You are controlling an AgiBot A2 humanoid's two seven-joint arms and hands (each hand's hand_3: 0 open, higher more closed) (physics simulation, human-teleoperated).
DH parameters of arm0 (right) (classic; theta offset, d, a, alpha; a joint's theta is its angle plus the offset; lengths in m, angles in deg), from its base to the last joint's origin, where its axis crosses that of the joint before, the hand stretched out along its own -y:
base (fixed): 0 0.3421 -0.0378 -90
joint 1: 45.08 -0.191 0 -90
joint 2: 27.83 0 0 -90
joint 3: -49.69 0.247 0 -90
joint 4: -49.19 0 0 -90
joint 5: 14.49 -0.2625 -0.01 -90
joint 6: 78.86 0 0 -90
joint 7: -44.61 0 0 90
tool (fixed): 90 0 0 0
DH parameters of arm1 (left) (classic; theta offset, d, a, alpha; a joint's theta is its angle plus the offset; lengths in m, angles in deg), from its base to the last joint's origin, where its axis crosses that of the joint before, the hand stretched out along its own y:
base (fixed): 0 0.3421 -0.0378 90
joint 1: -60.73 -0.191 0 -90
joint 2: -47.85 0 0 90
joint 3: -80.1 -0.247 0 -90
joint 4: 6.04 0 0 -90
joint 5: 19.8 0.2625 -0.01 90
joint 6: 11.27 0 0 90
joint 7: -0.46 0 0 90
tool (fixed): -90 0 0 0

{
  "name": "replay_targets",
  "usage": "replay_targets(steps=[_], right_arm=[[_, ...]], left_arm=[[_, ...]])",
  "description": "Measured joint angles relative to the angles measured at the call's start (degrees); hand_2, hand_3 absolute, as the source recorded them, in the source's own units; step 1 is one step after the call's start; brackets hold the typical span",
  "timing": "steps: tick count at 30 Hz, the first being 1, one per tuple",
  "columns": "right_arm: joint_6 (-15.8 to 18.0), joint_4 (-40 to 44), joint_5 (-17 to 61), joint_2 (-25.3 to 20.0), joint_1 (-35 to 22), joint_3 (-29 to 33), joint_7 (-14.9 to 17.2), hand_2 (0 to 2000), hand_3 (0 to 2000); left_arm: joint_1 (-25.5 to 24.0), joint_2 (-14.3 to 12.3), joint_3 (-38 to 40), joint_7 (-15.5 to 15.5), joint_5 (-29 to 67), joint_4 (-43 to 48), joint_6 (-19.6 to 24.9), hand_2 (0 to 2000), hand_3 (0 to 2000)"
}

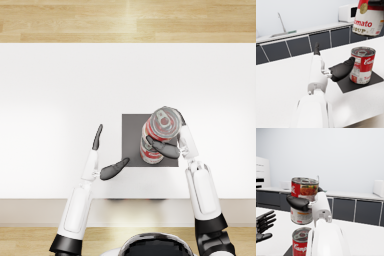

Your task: Pick up the red can on the left and place it in the middle, then pick up the red can on the right and place it on top of the can in the middle

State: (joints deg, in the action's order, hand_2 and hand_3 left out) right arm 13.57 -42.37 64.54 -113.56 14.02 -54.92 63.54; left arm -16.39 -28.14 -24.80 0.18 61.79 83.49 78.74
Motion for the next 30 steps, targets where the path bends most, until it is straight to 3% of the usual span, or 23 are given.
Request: replay_targets(steps=[6,20,21,22,23,25,30], right_arm=[[-0.1,3.7,0.0,-0.4,0.5,-0.4,0.5,2000,1520],[0.1,9.0,-0.1,-1.3,1.7,-0.9,-0.7,2000,1520],[0.4,9.3,-0.1,-1.4,1.6,-0.9,-0.8,639,1193],[2.0,9.6,-0.1,-1.5,1.6,-0.9,-0.5,0,867],[2.9,9.6,-0.1,-1.6,1.7,-0.9,-0.3,0,540],[0.8,9.3,-0.1,-1.6,2.1,-1.0,0.3,0,0],[-1.5,5.4,0.0,-2.0,2.3,-0.3,1.0,0,0]], left_arm=[[-3.9,0.6,6.5,0.2,0.0,3.6,0.0,0,0],[-4.1,-0.7,11.6,0.3,0.0,7.6,0.0,0,0],[-4.2,-0.7,11.7,0.3,0.0,7.6,0.0,0,0],[-4.3,-0.8,11.7,0.3,0.0,7.6,0.0,0,0],[-4.4,-0.9,11.8,0.3,0.0,7.6,0.0,0,0],[-4.5,-1.0,11.9,0.3,0.0,7.5,0.0,0,0],[-4.1,-1.6,12.2,0.3,0.0,7.9,0.0,0,0]])
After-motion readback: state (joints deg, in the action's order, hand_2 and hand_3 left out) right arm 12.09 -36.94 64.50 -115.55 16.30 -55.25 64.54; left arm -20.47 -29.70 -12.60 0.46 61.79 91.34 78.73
